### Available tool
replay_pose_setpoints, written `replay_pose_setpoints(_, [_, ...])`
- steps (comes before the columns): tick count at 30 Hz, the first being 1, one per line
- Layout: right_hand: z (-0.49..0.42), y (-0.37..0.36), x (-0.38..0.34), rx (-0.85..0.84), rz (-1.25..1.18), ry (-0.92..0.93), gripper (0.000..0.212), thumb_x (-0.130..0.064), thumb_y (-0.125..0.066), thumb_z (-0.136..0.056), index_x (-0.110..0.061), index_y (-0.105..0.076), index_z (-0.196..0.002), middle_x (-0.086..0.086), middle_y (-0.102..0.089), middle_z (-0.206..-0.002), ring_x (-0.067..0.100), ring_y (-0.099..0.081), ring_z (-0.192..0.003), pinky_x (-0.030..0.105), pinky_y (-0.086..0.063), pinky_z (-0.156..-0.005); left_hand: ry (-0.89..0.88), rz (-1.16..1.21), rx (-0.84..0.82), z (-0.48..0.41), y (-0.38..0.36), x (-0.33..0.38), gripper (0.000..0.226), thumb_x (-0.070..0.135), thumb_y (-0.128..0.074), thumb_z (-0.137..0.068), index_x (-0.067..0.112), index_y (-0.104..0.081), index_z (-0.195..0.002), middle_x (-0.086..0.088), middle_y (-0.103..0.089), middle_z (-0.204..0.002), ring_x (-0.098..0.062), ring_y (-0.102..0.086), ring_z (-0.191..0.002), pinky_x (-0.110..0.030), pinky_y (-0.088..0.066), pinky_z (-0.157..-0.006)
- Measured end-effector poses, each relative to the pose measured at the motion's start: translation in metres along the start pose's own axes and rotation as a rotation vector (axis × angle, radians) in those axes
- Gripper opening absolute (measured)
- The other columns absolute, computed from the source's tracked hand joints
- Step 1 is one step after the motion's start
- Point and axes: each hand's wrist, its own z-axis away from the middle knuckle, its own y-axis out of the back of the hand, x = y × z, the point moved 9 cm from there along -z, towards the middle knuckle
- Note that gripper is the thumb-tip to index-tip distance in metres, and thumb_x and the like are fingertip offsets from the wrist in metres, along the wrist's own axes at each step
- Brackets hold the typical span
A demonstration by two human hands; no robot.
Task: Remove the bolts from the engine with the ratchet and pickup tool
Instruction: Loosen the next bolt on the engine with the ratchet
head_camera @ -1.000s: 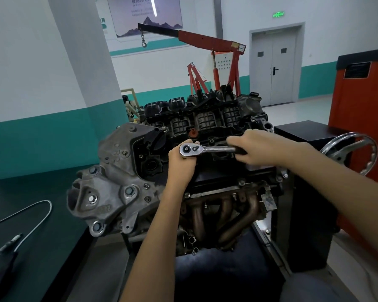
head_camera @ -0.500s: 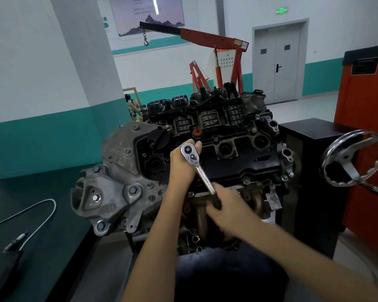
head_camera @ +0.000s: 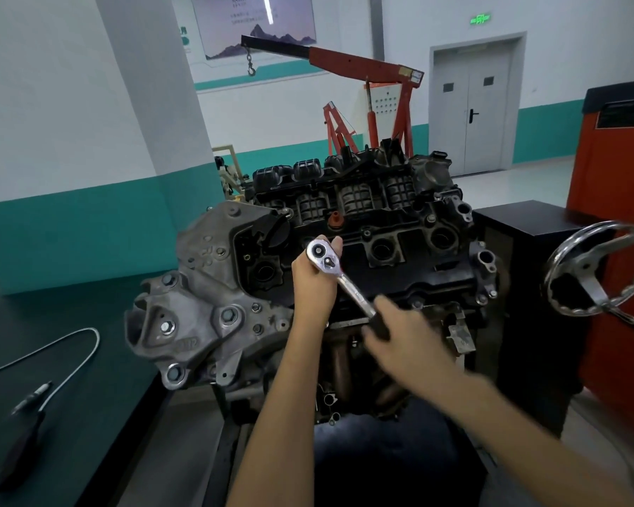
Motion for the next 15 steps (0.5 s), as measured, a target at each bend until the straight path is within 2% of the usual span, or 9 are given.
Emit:
replay_pose_setpoints(2, [0.012,-0.037,-0.011,0.023,-0.234,-0.067,0.016,-0.017,-0.056,-0.088,-0.022,-0.041,-0.087,-0.002,-0.049,-0.061,0.008,-0.048,-0.050,0.015,-0.037,-0.044,0.026,-0.061,0.015,-0.003,0.001,-0.003,0.047,0.016,-0.060,-0.095,0.023,-0.029,-0.060,0.008,-0.029,-0.058,-0.017,-0.027,-0.064,-0.032,-0.027,-0.062])
replay_pose_setpoints(5, [0.006,-0.051,-0.020,0.004,-0.255,-0.051,0.012,-0.012,-0.054,-0.087,-0.015,-0.045,-0.093,-0.002,-0.048,-0.066,0.007,-0.048,-0.053,0.014,-0.040,-0.047,0.024,-0.157,-0.018,-0.005,0.008,-0.002,0.044,0.026,-0.062,-0.094,0.005,-0.035,-0.065,-0.011,-0.038,-0.062,-0.019,-0.035,-0.061,-0.031,-0.033,-0.061])
replay_pose_setpoints(7, [-0.004,-0.029,-0.012,-0.034,-0.148,0.015,0.017,-0.010,-0.055,-0.085,-0.021,-0.042,-0.087,-0.004,-0.045,-0.065,0.007,-0.046,-0.052,0.012,-0.037,-0.046,-0.029,-0.135,-0.061,-0.006,0.011,0.005,0.042,0.027,-0.065,-0.091,0.004,-0.040,-0.065,-0.017,-0.044,-0.062,-0.016,-0.040,-0.060,-0.028,-0.036,-0.059])
replay_pose_setpoints(8, [-0.009,-0.015,-0.005,-0.076,-0.075,0.049,0.018,-0.011,-0.055,-0.084,-0.023,-0.043,-0.087,-0.003,-0.045,-0.065,0.011,-0.048,-0.053,0.015,-0.038,-0.049,-0.054,-0.135,-0.091,-0.006,0.009,0.010,0.041,0.025,-0.067,-0.090,0.007,-0.041,-0.063,-0.017,-0.045,-0.062,-0.013,-0.040,-0.059,-0.024,-0.035,-0.057])
replay_pose_setpoints(9, [-0.016,0.000,0.003,-0.125,0.014,0.077,0.015,-0.011,-0.055,-0.083,-0.023,-0.046,-0.088,-0.001,-0.046,-0.066,0.016,-0.050,-0.054,0.022,-0.040,-0.052,-0.067,-0.139,-0.125,-0.006,0.006,0.013,0.042,0.024,-0.068,-0.089,0.011,-0.041,-0.059,-0.013,-0.044,-0.059,-0.009,-0.040,-0.058,-0.021,-0.034,-0.055])
replay_pose_setpoints(11, [-0.034,0.033,0.012,-0.194,0.245,0.148,0.013,-0.014,-0.056,-0.084,-0.021,-0.053,-0.095,-0.003,-0.048,-0.067,0.014,-0.052,-0.054,0.021,-0.040,-0.049,-0.072,-0.122,-0.184,-0.004,-0.003,0.015,0.044,0.017,-0.066,-0.091,0.020,-0.041,-0.054,0.006,-0.042,-0.054,-0.005,-0.042,-0.058,-0.017,-0.035,-0.058])
replay_pose_setpoints(13, [-0.053,0.057,0.008,-0.220,0.461,0.237,0.013,-0.016,-0.057,-0.086,-0.023,-0.052,-0.097,-0.009,-0.044,-0.062,0.012,-0.052,-0.055,0.019,-0.035,-0.048,-0.077,-0.084,-0.193,-0.002,-0.005,0.013,0.045,0.006,-0.060,-0.091,0.030,-0.050,-0.054,0.013,-0.052,-0.059,-0.002,-0.054,-0.070,-0.018,-0.042,-0.069])
replay_pose_setpoints(15, [-0.062,0.066,0.001,-0.196,0.552,0.280,0.013,-0.018,-0.056,-0.088,-0.022,-0.051,-0.099,-0.010,-0.041,-0.061,0.010,-0.045,-0.053,0.025,-0.034,-0.052,-0.094,-0.037,-0.170,0.001,-0.002,0.013,0.046,0.003,-0.056,-0.092,0.035,-0.057,-0.059,0.010,-0.060,-0.066,-0.002,-0.065,-0.084,-0.015,-0.044,-0.075])
